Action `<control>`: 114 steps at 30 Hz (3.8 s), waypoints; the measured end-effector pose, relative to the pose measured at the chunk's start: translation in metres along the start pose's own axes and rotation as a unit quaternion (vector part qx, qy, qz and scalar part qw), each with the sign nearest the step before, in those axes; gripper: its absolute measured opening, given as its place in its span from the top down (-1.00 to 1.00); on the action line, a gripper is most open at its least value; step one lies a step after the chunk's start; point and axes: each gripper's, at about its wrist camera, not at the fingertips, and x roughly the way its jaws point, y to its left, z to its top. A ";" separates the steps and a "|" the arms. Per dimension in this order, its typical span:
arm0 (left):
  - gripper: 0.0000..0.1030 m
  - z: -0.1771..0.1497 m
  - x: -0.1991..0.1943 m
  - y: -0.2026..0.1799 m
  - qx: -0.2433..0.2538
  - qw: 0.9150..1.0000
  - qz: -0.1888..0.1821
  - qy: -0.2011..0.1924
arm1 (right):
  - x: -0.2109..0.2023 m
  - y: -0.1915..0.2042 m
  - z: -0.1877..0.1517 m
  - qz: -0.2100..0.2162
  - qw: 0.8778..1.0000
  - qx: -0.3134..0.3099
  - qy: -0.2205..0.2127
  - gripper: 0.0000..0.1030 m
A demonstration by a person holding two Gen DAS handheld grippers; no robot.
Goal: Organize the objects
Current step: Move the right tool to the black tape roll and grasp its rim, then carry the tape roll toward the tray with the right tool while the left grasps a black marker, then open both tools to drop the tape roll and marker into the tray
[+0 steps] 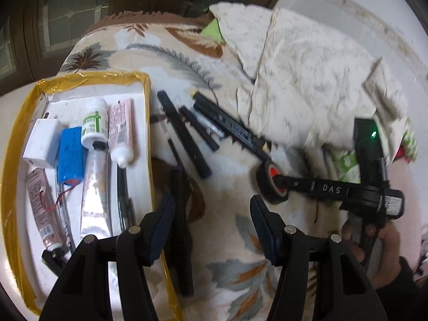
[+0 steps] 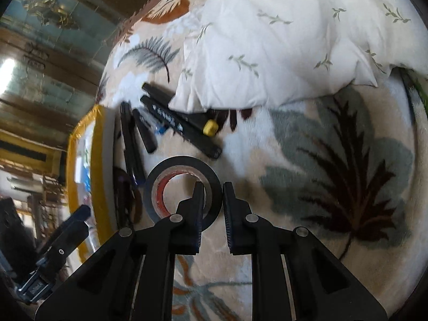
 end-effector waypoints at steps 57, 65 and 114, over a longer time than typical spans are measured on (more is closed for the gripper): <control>0.75 -0.035 -0.050 0.079 -0.082 0.994 0.030 0.066 | -0.011 0.092 -0.050 0.028 0.993 -0.116 -0.024 0.68; 0.75 -0.039 -0.074 0.138 -0.133 0.989 0.062 0.017 | 0.010 0.169 -0.063 0.033 0.984 -0.177 -0.002 0.68; 0.10 -0.028 -0.075 0.157 -0.132 0.989 0.058 -0.024 | 0.037 0.198 -0.044 0.028 0.987 -0.159 -0.015 0.18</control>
